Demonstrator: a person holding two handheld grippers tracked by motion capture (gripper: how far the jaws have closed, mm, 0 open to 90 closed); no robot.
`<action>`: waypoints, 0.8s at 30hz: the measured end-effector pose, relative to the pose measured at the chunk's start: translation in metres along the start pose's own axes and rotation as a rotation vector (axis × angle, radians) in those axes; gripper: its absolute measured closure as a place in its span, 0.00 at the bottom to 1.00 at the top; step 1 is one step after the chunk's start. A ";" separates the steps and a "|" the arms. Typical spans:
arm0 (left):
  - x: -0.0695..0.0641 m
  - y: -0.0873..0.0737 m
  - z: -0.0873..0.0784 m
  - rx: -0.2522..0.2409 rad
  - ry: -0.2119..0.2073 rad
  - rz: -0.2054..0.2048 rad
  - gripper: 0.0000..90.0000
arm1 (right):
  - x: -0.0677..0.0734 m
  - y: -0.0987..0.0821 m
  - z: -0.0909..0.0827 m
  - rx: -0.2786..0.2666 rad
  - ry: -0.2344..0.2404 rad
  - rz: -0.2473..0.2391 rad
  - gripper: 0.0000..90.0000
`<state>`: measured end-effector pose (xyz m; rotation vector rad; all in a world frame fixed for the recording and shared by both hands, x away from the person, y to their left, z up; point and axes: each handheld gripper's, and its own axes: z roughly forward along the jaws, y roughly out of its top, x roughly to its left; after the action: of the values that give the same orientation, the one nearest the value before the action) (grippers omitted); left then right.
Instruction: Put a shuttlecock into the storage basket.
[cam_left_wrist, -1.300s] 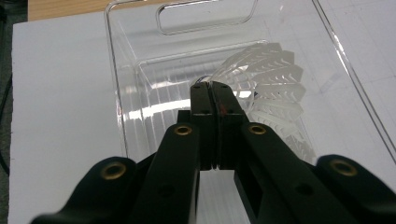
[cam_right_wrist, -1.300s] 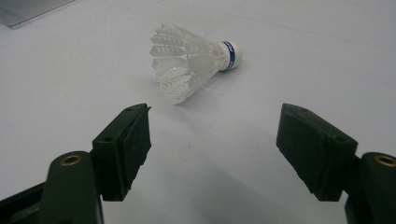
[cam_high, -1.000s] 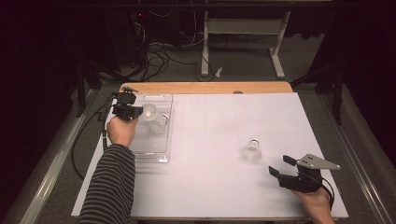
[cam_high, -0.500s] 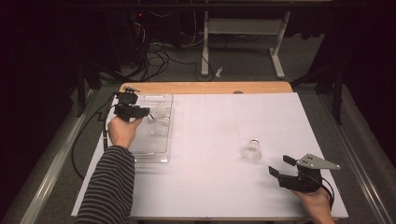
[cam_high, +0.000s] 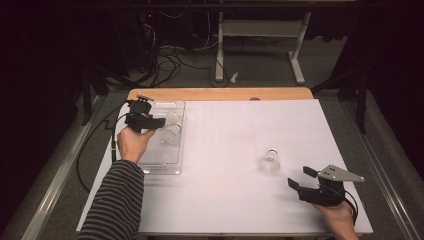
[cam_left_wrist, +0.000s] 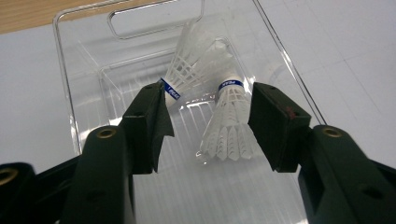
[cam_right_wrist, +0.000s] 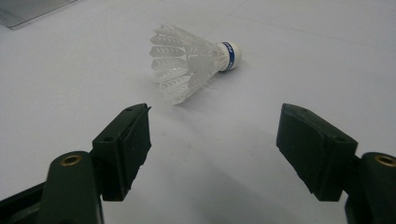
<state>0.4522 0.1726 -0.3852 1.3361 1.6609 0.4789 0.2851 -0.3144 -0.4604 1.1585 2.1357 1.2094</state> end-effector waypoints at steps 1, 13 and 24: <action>0.000 0.000 -0.001 0.003 -0.001 0.002 0.52 | 0.000 0.000 0.000 0.000 0.000 0.000 0.30; -0.002 -0.006 -0.017 -0.029 -0.038 0.010 0.48 | 0.000 0.000 0.000 -0.001 -0.001 0.001 0.30; -0.003 -0.016 -0.035 -0.040 -0.087 0.022 0.46 | 0.000 0.000 0.000 -0.004 -0.001 -0.001 0.30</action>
<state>0.4140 0.1729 -0.3792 1.3285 1.5590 0.4580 0.2846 -0.3143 -0.4601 1.1567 2.1321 1.2118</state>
